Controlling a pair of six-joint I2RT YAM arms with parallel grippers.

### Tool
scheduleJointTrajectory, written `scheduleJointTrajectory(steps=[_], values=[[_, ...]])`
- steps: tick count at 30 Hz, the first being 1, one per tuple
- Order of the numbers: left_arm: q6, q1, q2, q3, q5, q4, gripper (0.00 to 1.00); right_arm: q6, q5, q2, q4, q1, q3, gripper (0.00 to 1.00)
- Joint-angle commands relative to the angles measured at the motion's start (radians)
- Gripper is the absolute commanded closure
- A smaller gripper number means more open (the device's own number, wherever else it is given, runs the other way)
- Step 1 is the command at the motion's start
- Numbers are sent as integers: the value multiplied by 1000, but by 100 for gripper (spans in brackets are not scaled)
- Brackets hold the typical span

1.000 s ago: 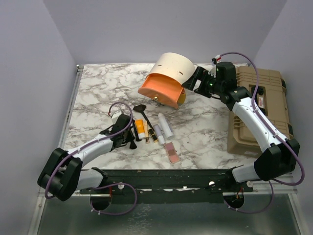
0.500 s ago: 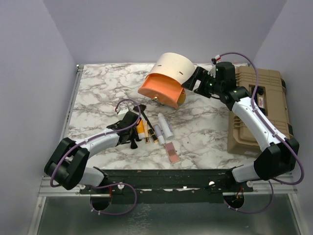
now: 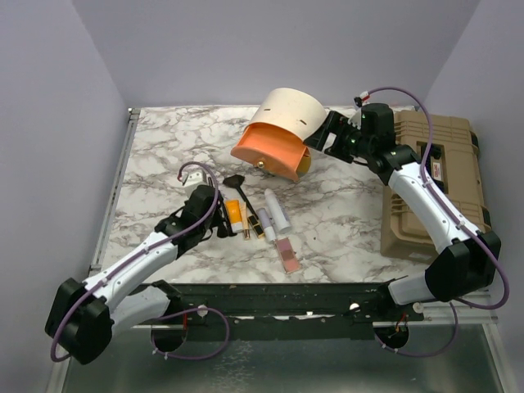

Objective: Organize the makeup
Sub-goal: Pick up the makeup brush from the center of the board.

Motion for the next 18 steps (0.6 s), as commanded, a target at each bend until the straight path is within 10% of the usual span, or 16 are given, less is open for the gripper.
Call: scheduleJointTrajectory(steps=[1, 18], values=[[42, -4, -78, 42, -30, -6, 100, -1, -11, -49, 81, 4, -41, 7], [115, -5, -183, 168, 344, 269, 100, -10, -338, -174, 459, 31, -148, 25]])
